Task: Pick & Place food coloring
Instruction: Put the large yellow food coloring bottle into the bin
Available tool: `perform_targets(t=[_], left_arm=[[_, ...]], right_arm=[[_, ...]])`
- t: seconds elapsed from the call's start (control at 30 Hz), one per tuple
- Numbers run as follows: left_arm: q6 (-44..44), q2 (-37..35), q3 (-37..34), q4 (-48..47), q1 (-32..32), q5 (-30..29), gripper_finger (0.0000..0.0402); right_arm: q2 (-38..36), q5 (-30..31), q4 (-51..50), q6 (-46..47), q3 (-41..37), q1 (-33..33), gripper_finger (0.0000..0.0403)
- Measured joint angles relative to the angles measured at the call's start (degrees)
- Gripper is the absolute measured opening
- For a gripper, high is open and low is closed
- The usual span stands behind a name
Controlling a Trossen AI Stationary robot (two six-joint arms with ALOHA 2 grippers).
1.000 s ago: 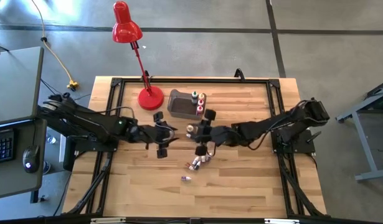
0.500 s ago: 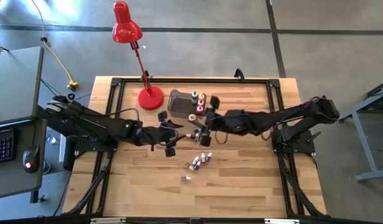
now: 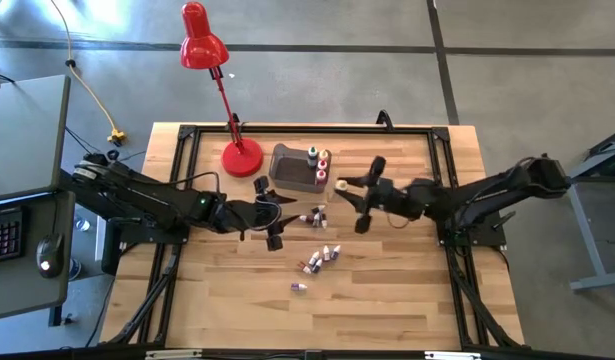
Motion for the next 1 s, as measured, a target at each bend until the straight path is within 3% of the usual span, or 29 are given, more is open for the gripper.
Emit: perform_targets(t=[0.1,0.23,0.37,0.63,0.87,1.0], left_arm=[[2.4,-0.1,0.1,3.6,0.0,2.7,0.0184],[3.9,1.0,0.1,10.6,0.7,7.8,0.0184],[4.1,4.6,0.1,17.2,2.8,15.1,0.0184],[4.8,10.2,0.0,23.4,6.3,10.0,0.0184],[6.3,11.0,0.1,27.8,7.2,16.7,0.0184],[6.3,11.4,0.1,27.9,7.2,17.1,0.0184]], right_arm=[[1.5,-4.6,14.9,3.1,-8.0,-0.3,0.0124],[3.5,-5.7,22.9,3.5,-11.6,-0.3,0.0123],[5.7,-5.9,20.5,1.9,-9.3,-0.3,0.0122],[7.3,-10.7,14.4,0.7,-3.2,0.2,0.0127],[7.2,-11.3,10.9,0.9,-2.6,0.0,0.0125],[7.2,-13.0,11.2,0.6,-2.7,0.0,0.0125]])
